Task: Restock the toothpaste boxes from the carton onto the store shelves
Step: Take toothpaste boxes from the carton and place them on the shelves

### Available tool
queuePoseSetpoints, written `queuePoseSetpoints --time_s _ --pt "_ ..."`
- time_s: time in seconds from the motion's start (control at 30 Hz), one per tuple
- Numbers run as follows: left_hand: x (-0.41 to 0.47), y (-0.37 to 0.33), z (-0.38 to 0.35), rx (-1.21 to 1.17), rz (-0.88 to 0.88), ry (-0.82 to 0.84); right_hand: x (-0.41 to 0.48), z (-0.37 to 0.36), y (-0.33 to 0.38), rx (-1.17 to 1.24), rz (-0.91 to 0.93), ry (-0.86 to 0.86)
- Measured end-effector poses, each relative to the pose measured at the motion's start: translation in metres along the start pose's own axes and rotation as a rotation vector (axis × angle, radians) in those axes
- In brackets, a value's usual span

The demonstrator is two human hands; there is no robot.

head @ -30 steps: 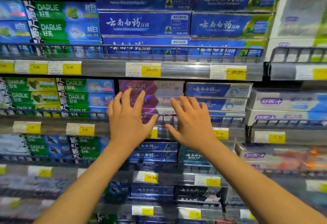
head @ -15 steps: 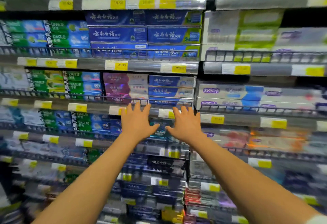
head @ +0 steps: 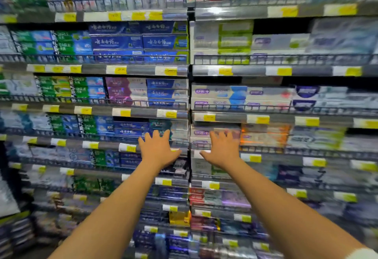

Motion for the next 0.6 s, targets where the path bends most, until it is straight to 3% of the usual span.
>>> queuePoseSetpoints --time_s 0.33,0.6 --pt "-0.092 -0.106 -0.007 -0.031 -0.033 0.048 -0.103 -0.004 -0.121 0.076 -0.076 0.130" --pt "-0.148 -0.223 -0.060 -0.063 -0.028 0.157 -0.165 -0.029 -0.258 0.056 -0.104 0.265"
Point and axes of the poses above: each hand's wrist, its own x-axis towards the middle knuckle, its own z-axis out of the back of the hand, y = z × x, the point moved 10 cm from there along x, towards the middle knuckle, and after that the axes turned 12 degrees about -y, right-handed, at the moved point
